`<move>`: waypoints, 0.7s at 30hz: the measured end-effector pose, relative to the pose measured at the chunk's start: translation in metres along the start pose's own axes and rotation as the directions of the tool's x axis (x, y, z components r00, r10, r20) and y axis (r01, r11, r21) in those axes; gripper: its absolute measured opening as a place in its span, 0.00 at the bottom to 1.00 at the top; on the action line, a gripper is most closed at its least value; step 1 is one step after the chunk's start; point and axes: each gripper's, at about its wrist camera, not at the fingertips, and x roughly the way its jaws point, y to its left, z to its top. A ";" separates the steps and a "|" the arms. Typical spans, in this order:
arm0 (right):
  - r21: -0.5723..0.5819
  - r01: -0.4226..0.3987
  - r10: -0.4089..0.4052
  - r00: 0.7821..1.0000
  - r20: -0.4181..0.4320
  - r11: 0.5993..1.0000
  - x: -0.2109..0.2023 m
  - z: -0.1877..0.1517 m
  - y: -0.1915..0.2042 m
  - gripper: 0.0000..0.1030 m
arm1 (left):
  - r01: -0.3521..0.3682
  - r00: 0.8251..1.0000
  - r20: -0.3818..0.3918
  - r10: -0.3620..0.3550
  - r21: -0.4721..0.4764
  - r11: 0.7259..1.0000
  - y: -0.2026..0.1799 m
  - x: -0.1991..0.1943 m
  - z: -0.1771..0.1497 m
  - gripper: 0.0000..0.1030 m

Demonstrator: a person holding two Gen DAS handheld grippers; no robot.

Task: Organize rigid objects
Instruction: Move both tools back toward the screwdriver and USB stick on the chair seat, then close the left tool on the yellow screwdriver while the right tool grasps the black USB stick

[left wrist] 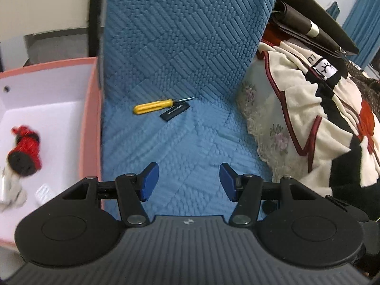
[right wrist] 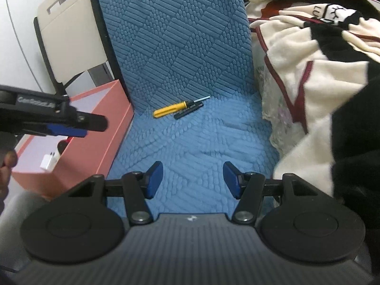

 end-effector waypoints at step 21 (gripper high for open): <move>-0.122 -0.119 0.131 0.987 0.092 0.985 0.107 0.045 -0.004 0.58 | 0.054 0.991 -0.128 -0.035 0.144 0.988 0.033 0.150 0.088 0.61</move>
